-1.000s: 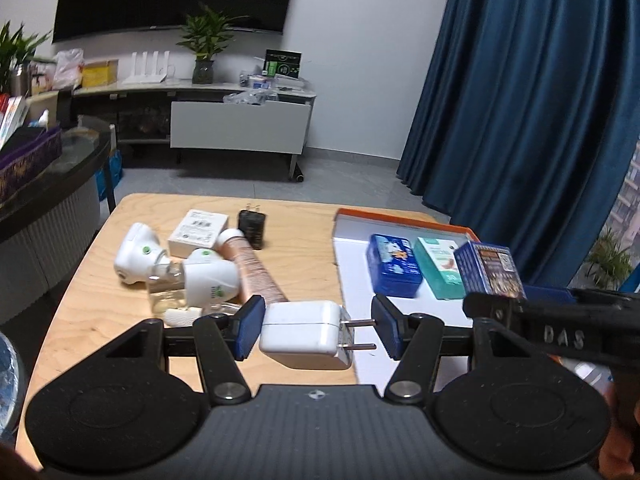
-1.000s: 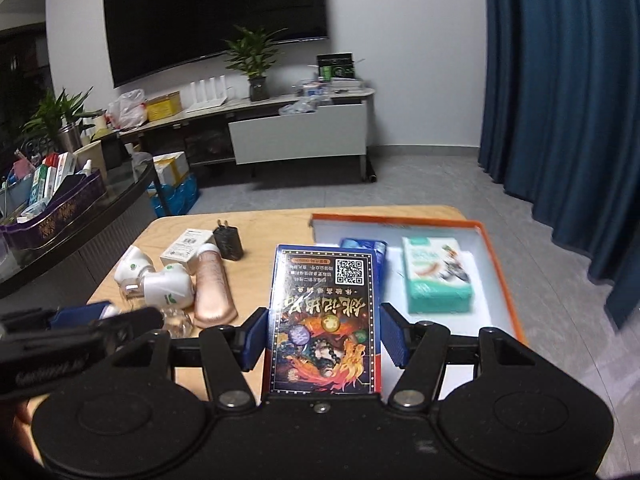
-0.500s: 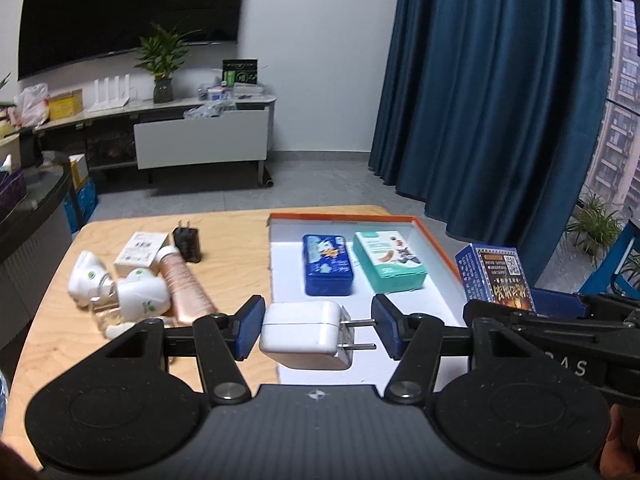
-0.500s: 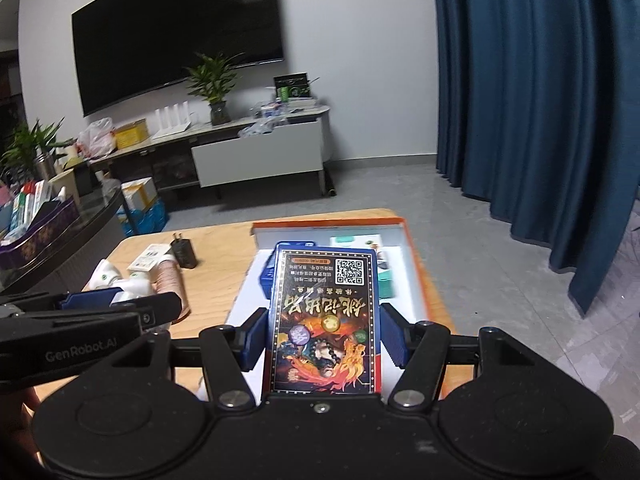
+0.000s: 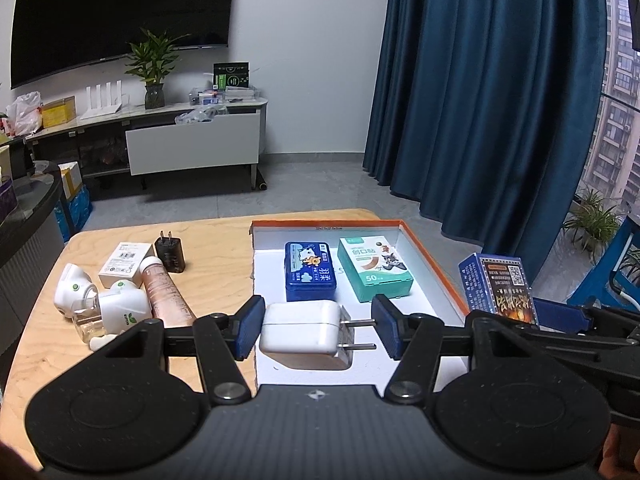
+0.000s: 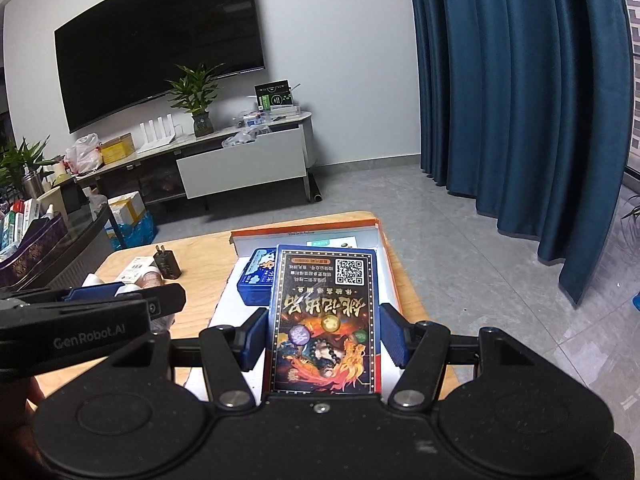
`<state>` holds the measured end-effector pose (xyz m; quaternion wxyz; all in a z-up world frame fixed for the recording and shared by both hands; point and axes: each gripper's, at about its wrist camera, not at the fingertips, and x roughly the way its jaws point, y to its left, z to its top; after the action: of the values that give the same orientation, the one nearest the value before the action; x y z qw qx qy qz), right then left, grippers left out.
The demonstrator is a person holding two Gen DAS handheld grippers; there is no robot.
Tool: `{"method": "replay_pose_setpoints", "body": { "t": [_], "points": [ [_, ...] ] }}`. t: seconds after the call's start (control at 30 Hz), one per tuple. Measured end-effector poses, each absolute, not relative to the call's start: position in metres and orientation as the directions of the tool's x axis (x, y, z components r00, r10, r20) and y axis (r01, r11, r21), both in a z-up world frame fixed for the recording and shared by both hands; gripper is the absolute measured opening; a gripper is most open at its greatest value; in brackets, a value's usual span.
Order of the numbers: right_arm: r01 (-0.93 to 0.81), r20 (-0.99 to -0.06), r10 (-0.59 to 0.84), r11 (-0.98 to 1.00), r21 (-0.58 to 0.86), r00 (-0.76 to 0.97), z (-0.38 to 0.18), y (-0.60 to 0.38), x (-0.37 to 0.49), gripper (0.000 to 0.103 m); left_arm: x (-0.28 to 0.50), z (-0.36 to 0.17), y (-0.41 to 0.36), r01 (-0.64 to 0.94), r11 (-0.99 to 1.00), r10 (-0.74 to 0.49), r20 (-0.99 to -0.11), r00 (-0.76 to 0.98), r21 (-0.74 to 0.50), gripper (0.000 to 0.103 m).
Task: Organize rigid objects
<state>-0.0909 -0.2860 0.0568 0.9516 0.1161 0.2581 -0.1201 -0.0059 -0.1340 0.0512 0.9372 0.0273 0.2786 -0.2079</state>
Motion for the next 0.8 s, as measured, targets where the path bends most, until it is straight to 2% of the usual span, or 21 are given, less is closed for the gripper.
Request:
{"method": "replay_pose_setpoints", "body": {
  "t": [0.8],
  "points": [
    [0.298,-0.549,-0.178,0.945,0.137,0.817,0.045,-0.293,-0.070,0.071,0.011,0.044,-0.142,0.400,0.913,-0.373,-0.554,0.744,-0.078,0.059]
  ]
}}
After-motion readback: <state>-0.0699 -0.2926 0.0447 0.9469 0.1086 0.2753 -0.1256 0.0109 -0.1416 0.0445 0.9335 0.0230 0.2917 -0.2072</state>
